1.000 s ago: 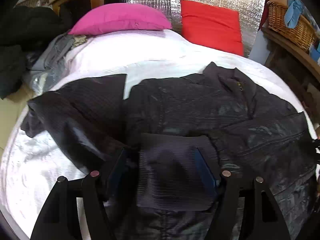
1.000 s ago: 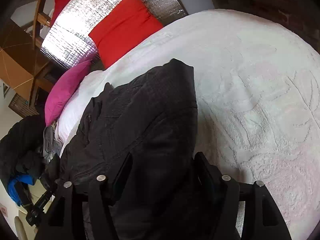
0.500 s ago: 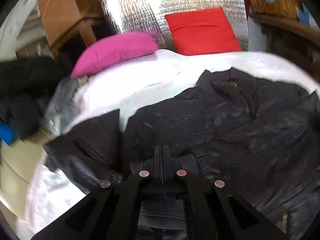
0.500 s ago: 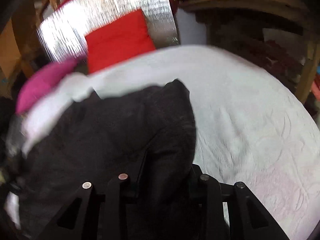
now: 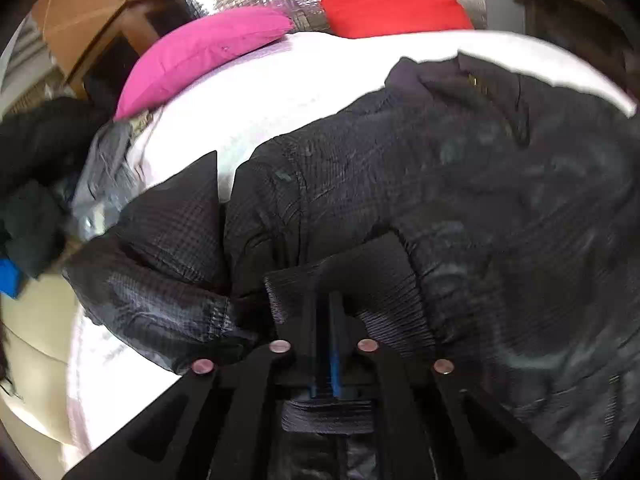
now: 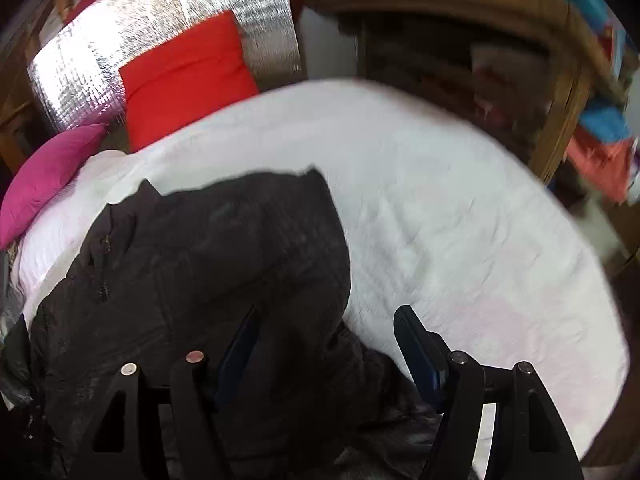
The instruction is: Fold large clothes
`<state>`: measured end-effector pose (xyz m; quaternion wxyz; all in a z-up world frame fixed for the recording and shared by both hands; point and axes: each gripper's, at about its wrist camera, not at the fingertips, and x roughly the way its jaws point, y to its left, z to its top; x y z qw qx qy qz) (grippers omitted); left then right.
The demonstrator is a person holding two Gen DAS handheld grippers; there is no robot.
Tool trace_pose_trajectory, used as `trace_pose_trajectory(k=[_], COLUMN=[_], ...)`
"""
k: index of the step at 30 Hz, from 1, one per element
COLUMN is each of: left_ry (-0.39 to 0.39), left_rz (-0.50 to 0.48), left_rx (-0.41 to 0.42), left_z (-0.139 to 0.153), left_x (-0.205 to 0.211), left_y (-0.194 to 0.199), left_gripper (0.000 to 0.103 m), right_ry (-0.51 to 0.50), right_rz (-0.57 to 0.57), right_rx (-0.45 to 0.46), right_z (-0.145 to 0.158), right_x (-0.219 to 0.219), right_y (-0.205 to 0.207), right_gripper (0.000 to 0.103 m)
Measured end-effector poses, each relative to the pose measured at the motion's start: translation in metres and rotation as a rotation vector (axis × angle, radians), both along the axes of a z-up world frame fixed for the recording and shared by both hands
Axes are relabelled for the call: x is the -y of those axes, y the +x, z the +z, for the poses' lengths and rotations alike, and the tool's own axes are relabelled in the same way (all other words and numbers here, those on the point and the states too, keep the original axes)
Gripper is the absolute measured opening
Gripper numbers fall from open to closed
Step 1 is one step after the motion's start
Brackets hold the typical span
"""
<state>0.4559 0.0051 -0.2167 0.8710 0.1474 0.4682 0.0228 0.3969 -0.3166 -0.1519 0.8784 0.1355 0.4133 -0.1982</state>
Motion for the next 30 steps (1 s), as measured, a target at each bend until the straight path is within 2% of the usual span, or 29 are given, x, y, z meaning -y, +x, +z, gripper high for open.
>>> trace_pose_trajectory(k=[2,4,7,9,11,13,15,17,20,23,26,28,29,30], left_ry=[-0.057,-0.066,0.000,0.093,0.156,0.168,0.132,0.063,-0.051,-0.150,-0.203,-0.224,-0.240,-0.266], left_rz=[0.009,0.013,-0.012,-0.029,-0.048,-0.055,-0.042,-0.018,0.027,0.091,0.175,0.260,0.312,0.365], left_rx=[0.005,0.022,0.021,0.009,0.026,0.036,0.036,0.037,0.066,0.142,0.236,0.273,0.284,0.288], left_z=[0.009,0.012,0.002,-0.014,-0.021,-0.018,-0.011,0.000,0.024,0.054,0.077,0.083,0.084,0.084], left_x=[-0.004,-0.001,0.016,0.025,0.032,0.033,0.026,0.011,-0.013,-0.050,-0.092,-0.124,-0.144,-0.164], left_y=[0.000,0.002,0.009,0.014,0.010,0.008,0.006,0.008,0.007,0.000,-0.010,-0.015,-0.017,-0.019], left_gripper=[0.023,0.036,0.037,0.038,0.038,0.040,0.043,0.043,0.045,0.057,0.067,0.078,0.080,0.081], right_ry=[-0.032,-0.022,-0.022,-0.008,0.009,0.033,0.017,-0.018,0.032,0.077,0.106,0.136,0.152,0.186], right_rz=[0.015,0.069,0.171,0.238,0.278,0.301,0.317,0.338,0.348,0.357,0.418,0.469,0.488,0.520], right_rx=[0.033,0.082,0.109,0.089,0.035,-0.058,-0.088,-0.055,-0.003,0.085,0.159,0.152,0.123,0.049], right_z=[0.015,0.027,0.031,0.022,0.003,-0.025,-0.045,-0.042,-0.033,-0.017,-0.003,-0.005,-0.015,-0.028], right_x=[-0.009,-0.024,-0.049,-0.066,-0.078,-0.083,-0.085,-0.088,-0.083,-0.081,-0.093,-0.106,-0.113,-0.120], right_y=[-0.002,-0.004,-0.006,-0.001,0.009,0.016,0.018,0.016,0.009,0.001,-0.001,0.004,0.013,0.021], right_gripper=[0.073,0.073,0.073,0.073,0.073,0.073,0.073,0.073,0.073,0.073,0.073,0.073,0.073,0.073])
